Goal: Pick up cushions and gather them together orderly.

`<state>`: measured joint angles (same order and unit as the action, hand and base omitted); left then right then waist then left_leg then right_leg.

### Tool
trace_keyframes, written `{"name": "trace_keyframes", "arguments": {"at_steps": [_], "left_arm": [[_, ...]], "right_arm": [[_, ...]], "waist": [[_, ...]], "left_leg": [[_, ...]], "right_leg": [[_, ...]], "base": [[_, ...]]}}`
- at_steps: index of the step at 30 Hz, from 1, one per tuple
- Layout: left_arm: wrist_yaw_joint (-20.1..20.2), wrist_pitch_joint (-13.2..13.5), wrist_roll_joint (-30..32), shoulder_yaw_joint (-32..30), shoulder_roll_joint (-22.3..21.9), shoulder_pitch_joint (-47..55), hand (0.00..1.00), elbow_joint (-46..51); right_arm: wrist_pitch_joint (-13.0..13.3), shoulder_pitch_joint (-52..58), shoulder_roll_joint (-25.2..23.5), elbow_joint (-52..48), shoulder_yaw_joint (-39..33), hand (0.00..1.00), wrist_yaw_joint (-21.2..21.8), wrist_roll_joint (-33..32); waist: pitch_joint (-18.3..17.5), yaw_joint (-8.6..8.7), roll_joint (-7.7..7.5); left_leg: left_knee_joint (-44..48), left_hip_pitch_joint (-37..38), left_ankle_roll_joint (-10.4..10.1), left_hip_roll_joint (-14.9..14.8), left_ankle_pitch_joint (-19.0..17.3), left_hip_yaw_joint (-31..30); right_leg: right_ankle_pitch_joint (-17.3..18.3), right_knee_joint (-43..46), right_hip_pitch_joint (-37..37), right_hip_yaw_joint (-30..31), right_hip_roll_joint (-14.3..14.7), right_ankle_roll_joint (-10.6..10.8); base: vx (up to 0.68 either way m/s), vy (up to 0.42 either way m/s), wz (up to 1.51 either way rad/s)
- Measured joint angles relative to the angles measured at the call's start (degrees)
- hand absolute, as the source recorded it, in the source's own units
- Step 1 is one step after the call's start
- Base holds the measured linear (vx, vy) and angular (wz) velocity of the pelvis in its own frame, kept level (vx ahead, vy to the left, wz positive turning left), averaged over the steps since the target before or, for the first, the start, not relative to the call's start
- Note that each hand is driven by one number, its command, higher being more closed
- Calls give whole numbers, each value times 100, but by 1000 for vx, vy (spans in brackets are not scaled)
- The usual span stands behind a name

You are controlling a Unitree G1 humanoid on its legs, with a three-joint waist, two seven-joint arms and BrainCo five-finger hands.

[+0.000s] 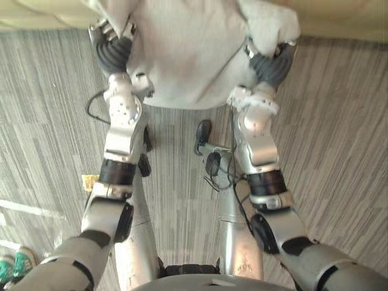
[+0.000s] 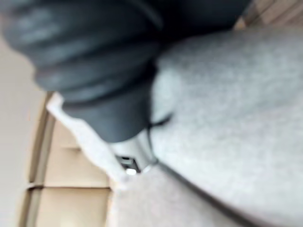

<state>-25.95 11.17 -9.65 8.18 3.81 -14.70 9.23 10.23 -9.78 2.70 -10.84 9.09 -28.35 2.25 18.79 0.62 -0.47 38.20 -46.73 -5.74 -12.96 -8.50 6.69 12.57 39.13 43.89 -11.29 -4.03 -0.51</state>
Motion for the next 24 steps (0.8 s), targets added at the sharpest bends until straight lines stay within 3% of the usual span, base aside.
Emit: {"name": "trace_keyframes", "arguments": {"at_steps": [4, 9, 14, 17, 24], "left_arm": [[182, 3, 300, 139, 14, 981, 100, 441], [468, 4, 427, 160, 29, 2027, 100, 495], [658, 2, 427, 149, 59, 2483, 100, 440], [767, -22, 427, 137, 58, 2535, 100, 211], [957, -127, 417, 166, -60, 2750, 100, 5]], "right_arm": [[-22, 1122, 21, -353, 206, 100, 426, 48], [-52, 2025, 26, -407, 307, 100, 903, 290], [-92, 2133, 12, -339, 204, 100, 1096, 552], [-129, 2034, 12, -43, 114, 100, 1143, 666], [-262, 2097, 7, 307, -28, 100, 1291, 711]], "waist": [[-103, -30, -44], [-818, -87, -171], [-1193, -77, -248], [-1241, -76, -252], [-1349, -20, -168]], "left_leg": [[-385, 1204, 9, 10, -120, 147], [-959, 2384, 53, -6, -242, 477], [-1201, 2816, 68, 33, -249, 777], [-1294, 3055, 81, 81, -238, 893], [-1524, 3328, 141, 300, -122, 695]], "right_leg": [[-79, -642, -1261, 35, 78, 130], [-445, -1799, -2519, 289, 232, 311], [-847, -2544, -3015, 593, 297, 380], [-1026, -2865, -3275, 694, 307, 399], [-1011, -3033, -3663, 506, 173, 409]], "base": [[128, 50, -7], [103, 85, -22], [36, 88, -29], [17, 50, -18], [-6, 17, 18]]}}
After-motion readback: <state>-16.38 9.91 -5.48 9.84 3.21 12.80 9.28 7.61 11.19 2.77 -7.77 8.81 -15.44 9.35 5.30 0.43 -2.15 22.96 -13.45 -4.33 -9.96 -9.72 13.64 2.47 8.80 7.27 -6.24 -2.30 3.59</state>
